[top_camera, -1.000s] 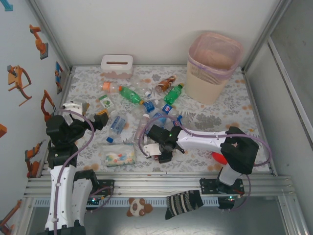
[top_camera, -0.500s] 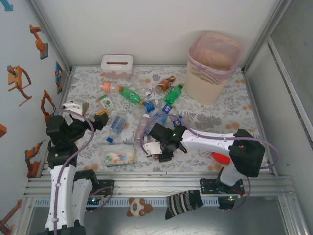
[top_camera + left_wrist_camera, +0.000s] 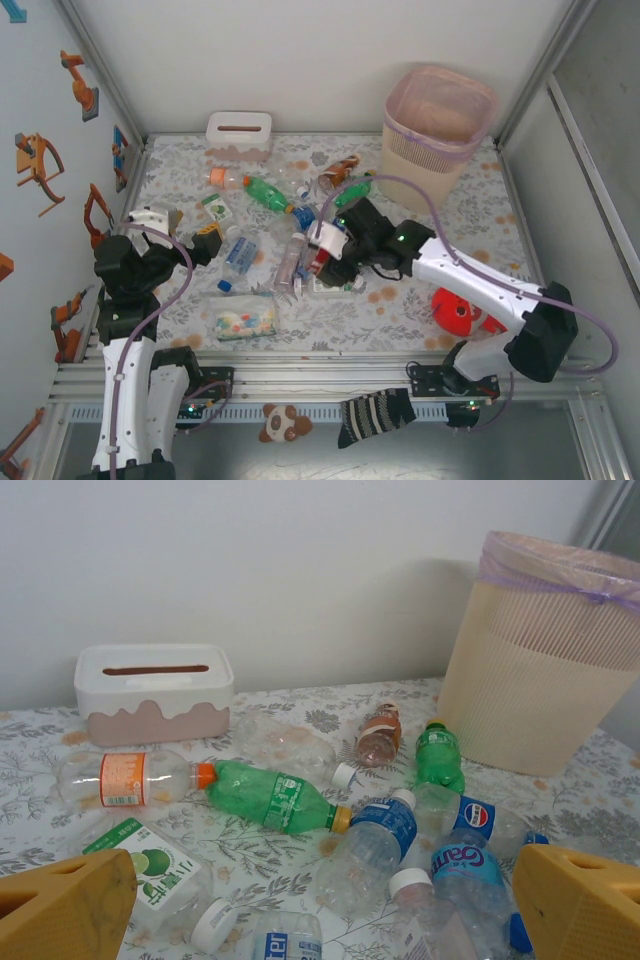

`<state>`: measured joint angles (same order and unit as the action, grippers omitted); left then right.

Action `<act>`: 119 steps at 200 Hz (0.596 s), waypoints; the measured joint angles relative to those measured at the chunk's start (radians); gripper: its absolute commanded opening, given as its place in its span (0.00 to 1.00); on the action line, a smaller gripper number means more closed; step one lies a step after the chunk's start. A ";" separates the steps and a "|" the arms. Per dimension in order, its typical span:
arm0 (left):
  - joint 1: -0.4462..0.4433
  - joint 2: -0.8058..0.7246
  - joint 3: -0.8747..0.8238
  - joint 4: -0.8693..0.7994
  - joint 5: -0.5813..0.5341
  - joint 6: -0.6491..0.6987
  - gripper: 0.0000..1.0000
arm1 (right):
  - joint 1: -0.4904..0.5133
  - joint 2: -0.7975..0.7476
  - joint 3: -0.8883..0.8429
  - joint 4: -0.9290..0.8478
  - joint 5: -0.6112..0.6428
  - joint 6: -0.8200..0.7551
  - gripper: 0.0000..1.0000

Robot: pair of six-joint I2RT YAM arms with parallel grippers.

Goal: Put the plastic bottles in the bin

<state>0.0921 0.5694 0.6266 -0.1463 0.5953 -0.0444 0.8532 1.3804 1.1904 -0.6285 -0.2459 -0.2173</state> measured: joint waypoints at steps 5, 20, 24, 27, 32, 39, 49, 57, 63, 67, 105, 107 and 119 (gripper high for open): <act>0.000 0.000 0.000 0.000 0.000 0.000 0.96 | -0.016 -0.004 0.011 0.003 0.007 0.035 0.52; 0.000 -0.002 0.000 0.000 0.000 0.000 0.96 | -0.060 -0.009 0.053 0.006 0.035 0.138 0.52; 0.000 -0.002 0.000 0.000 0.000 0.000 0.96 | -0.072 -0.010 0.063 0.007 0.043 0.163 0.51; 0.000 -0.002 0.000 0.000 0.000 0.000 0.96 | -0.080 -0.011 0.071 0.008 0.048 0.180 0.51; 0.000 -0.002 0.000 0.000 0.000 0.000 0.96 | -0.094 -0.012 0.084 0.008 0.057 0.211 0.51; 0.000 -0.002 0.000 0.000 0.000 0.000 0.96 | -0.112 -0.014 0.103 0.007 0.067 0.251 0.51; 0.000 -0.002 0.000 0.000 0.000 0.000 0.96 | -0.137 -0.018 0.131 0.004 0.082 0.304 0.51; 0.000 -0.002 0.000 0.000 0.000 0.000 0.96 | -0.155 -0.019 0.156 0.003 0.095 0.344 0.51; 0.000 -0.002 0.000 0.000 0.000 0.000 0.96 | -0.168 -0.019 0.177 -0.004 0.108 0.370 0.51; 0.000 -0.002 0.000 0.000 0.000 0.000 0.96 | -0.175 -0.019 0.190 -0.008 0.113 0.385 0.51; 0.000 -0.002 0.000 0.000 0.000 0.000 0.96 | -0.246 -0.020 0.309 -0.025 0.204 0.482 0.52; 0.000 -0.002 0.000 0.000 0.000 0.000 0.96 | -0.250 -0.020 0.315 -0.026 0.211 0.484 0.52; 0.000 -0.001 0.000 0.000 0.000 0.000 0.96 | -0.275 -0.019 0.349 -0.034 0.239 0.496 0.52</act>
<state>0.0921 0.5682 0.6266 -0.1463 0.5953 -0.0444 0.5781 1.3609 1.5391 -0.6621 -0.0067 0.2783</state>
